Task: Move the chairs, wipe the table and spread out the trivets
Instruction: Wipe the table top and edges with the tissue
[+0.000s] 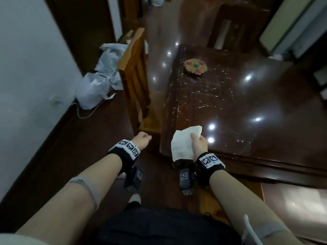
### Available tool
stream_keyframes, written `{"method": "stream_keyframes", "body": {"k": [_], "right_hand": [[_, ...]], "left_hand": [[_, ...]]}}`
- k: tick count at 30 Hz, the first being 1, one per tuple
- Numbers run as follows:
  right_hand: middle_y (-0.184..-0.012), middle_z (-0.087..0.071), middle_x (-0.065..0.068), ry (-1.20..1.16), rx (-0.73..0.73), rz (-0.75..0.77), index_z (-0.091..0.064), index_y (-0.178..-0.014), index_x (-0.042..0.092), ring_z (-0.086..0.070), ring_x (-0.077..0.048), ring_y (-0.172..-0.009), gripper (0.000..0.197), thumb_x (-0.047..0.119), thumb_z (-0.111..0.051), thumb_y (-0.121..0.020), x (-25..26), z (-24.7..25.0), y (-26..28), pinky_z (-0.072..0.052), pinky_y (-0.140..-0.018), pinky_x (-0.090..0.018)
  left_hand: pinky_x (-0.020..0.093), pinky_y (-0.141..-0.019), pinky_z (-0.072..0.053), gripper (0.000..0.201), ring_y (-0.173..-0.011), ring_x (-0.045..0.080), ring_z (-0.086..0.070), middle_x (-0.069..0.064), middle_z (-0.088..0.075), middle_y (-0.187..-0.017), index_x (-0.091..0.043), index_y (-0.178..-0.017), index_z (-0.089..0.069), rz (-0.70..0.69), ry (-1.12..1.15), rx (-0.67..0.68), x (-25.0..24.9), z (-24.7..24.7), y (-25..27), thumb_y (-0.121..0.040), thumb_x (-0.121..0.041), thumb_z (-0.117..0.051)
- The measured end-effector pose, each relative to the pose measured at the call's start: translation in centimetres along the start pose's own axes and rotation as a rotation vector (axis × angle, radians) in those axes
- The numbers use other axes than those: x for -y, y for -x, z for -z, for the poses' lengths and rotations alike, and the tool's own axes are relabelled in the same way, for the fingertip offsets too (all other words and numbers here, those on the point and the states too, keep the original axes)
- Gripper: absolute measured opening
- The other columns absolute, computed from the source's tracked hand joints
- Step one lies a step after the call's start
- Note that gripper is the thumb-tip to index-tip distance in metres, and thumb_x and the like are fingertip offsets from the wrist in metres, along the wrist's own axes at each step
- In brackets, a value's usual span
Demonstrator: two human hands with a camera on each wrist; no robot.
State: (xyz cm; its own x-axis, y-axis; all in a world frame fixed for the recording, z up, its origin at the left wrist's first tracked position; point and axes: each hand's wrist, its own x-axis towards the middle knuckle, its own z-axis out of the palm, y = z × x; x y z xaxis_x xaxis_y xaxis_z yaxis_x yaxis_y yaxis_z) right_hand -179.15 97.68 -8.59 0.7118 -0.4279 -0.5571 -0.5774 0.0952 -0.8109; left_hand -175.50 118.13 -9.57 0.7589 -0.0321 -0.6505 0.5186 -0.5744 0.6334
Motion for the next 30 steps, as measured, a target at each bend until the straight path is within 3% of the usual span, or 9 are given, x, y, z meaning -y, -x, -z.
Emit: {"method": "stream_keyframes", "body": {"k": [2,4,11,16,18,20,22,24,30], "right_hand": [[-0.101,-0.065,-0.009,-0.035,-0.114,-0.028,-0.059,-0.106,0.012,-0.063,-0.032,-0.099,0.019,0.024,-0.050,-0.093,0.9,1.0,-1.1,-0.051,-0.094,-0.050],[-0.103,-0.065,-0.011,-0.051,-0.226,-0.024,-0.060,-0.109,0.009,-0.062,-0.033,-0.100,0.025,0.024,-0.050,-0.092,1.3,2.2,-2.3,-0.050,-0.094,-0.050],[-0.125,-0.057,-0.019,0.048,-0.690,-0.158,-0.054,-0.127,0.006,-0.053,-0.039,-0.113,0.039,0.026,-0.042,-0.096,2.9,8.6,-4.8,-0.041,-0.094,-0.040],[-0.125,-0.059,-0.006,0.134,-0.918,-0.004,-0.053,-0.128,0.022,-0.055,-0.034,-0.113,0.036,0.026,-0.039,-0.095,4.5,15.1,-9.1,-0.040,-0.092,-0.037],[-0.139,-0.049,-0.001,0.245,-0.895,0.037,-0.051,-0.131,0.024,-0.048,-0.030,-0.123,0.039,0.023,-0.041,-0.094,4.4,17.5,-12.3,-0.037,-0.102,-0.038],[-0.156,-0.025,-0.005,0.581,-0.675,-0.101,-0.039,-0.143,0.020,-0.028,-0.033,-0.139,0.045,0.021,-0.036,-0.098,3.8,19.3,-15.5,-0.022,-0.114,-0.039],[-0.162,-0.002,-0.008,0.857,-0.456,-0.259,-0.016,-0.153,0.021,-0.003,-0.032,-0.147,0.057,0.039,-0.030,-0.101,2.8,20.7,-18.1,-0.006,-0.119,-0.042],[-0.161,0.013,-0.005,0.904,-0.352,-0.320,0.004,-0.153,0.026,0.011,-0.029,-0.147,0.074,0.058,-0.031,-0.096,1.7,21.7,-20.2,0.001,-0.120,-0.046],[-0.160,0.019,0.001,0.876,-0.244,-0.253,0.006,-0.152,0.037,0.023,-0.024,-0.145,0.059,0.056,-0.010,-0.099,3.0,23.9,-25.4,0.013,-0.117,-0.049]], "left_hand": [[0.035,-0.097,-0.040,0.047,-0.120,0.029,-0.051,0.013,-0.051,-0.131,-0.013,-0.139,-0.039,-0.029,-0.077,0.019,-2.6,0.0,-2.7,-0.099,-0.037,-0.045],[0.034,-0.104,-0.034,0.058,-0.131,0.029,-0.042,0.011,-0.041,-0.145,-0.012,-0.146,-0.032,-0.057,-0.127,0.017,-5.3,-0.1,-5.1,-0.097,-0.037,-0.049],[0.045,-0.113,-0.024,0.080,-0.140,0.033,-0.025,0.007,-0.013,-0.156,-0.019,-0.150,-0.023,-0.092,-0.334,-0.025,-12.0,-2.6,-11.3,-0.087,-0.051,-0.058],[0.046,-0.115,-0.022,0.088,-0.142,0.031,-0.020,0.005,-0.008,-0.158,-0.022,-0.151,-0.018,-0.103,-0.347,-0.111,-16.3,-5.2,-15.8,-0.082,-0.053,-0.063],[0.047,-0.115,-0.021,0.088,-0.143,0.032,-0.017,0.005,-0.005,-0.159,-0.022,-0.151,-0.017,-0.080,-0.335,-0.156,-17.5,-5.9,-17.2,-0.082,-0.052,-0.063],[0.049,-0.115,-0.019,0.089,-0.144,0.032,-0.015,0.005,-0.004,-0.159,-0.022,-0.151,-0.016,-0.038,-0.321,-0.206,-18.5,-6.5,-18.6,-0.083,-0.052,-0.063],[0.050,-0.115,-0.018,0.091,-0.144,0.032,-0.013,0.004,-0.003,-0.159,-0.024,-0.152,-0.014,0.017,-0.306,-0.239,-19.0,-7.0,-19.9,-0.082,-0.055,-0.062],[0.052,-0.116,-0.016,0.094,-0.145,0.031,-0.011,0.004,-0.001,-0.159,-0.025,-0.153,-0.011,0.069,-0.295,-0.253,-19.5,-7.6,-21.2,-0.081,-0.059,-0.061],[0.053,-0.117,-0.011,0.089,-0.147,0.028,-0.005,0.002,0.005,-0.161,-0.025,-0.154,-0.006,0.151,-0.233,-0.298,-20.8,-9.1,-23.5,-0.086,-0.061,-0.052]]}}
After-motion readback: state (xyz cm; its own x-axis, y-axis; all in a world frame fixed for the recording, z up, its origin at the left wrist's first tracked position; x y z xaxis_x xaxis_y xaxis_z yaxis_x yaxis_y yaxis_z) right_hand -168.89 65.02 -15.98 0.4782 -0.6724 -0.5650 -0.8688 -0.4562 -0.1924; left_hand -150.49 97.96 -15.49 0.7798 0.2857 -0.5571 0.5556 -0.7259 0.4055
